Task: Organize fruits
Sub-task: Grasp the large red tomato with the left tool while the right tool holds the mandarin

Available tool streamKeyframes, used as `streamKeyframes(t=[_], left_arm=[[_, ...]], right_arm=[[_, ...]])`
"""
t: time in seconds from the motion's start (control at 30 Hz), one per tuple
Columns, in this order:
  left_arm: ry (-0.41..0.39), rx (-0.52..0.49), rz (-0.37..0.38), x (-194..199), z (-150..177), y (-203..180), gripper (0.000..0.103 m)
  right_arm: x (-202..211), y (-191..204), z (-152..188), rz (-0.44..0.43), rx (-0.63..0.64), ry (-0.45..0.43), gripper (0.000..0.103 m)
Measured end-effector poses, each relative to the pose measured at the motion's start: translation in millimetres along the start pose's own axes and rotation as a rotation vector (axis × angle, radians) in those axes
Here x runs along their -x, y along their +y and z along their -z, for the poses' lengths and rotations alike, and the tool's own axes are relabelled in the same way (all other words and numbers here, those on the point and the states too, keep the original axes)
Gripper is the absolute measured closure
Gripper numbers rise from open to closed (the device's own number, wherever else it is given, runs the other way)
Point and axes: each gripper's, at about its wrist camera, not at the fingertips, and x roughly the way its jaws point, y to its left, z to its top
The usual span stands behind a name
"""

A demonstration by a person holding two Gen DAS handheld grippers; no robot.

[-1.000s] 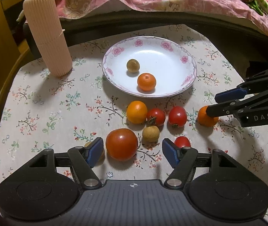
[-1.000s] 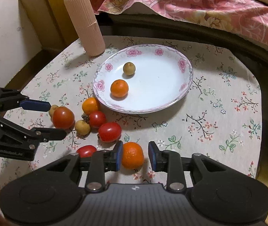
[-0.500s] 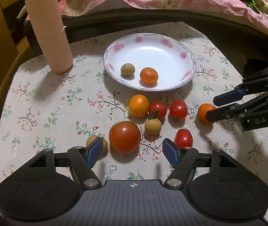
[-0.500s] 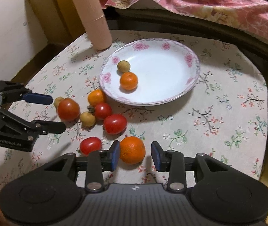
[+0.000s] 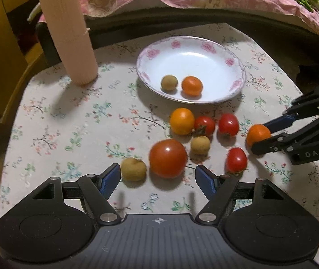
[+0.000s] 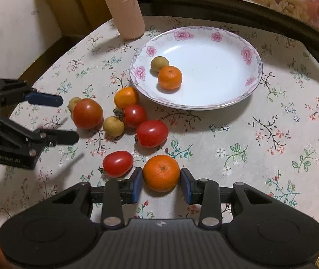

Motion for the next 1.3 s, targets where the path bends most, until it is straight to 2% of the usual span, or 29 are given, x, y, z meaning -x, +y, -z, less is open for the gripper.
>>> streamKeyframes(t=[0.1,0.3,0.5,0.6,0.67,0.7,0.73,0.83,0.87,1.1,1.3], left_arm=[[0.001,0.05,0.048,0,-1,4,0.024],[-0.021,0.013,0.065,-4,-6,-9,0.025],[0.006,-0.019,0.048,-23,-13,-16,0.026],[0.022,-0.069,0.01,-31,-15,-23,0.028],[0.057,-0.083,-0.008,-38,-14,-25,0.038],[0.067,-0.094,-0.022,-41,-13,-25,0.038],[0.063,-0.094,-0.02,-40,-12,-25,0.039],[0.06,-0.106,-0.042,-37,-11,-26,0.052],[0.06,-0.103,-0.04,-35,-9,-25,0.052],[0.081,-0.098,0.018,-23,4,-31,0.053],[0.091,-0.122,0.062,-16,14,-41,0.052]], right_arm=[[1,-1,2,0.006,-0.006,-0.003,0.066],[1,0,0,0.016,-0.014,-0.004,0.066],[3,-3,1,0.015,-0.031,0.0,0.066],[5,-7,1,0.022,-0.043,0.001,0.066],[6,-9,2,0.024,-0.048,0.002,0.066],[6,-9,3,0.026,-0.05,0.002,0.066],[7,-9,3,0.028,-0.051,0.003,0.066],[9,-11,5,0.031,-0.054,0.001,0.066],[9,-11,5,0.033,-0.055,0.0,0.066],[12,-9,4,0.03,-0.048,-0.008,0.066],[16,2,6,0.023,0.02,-0.009,0.066]])
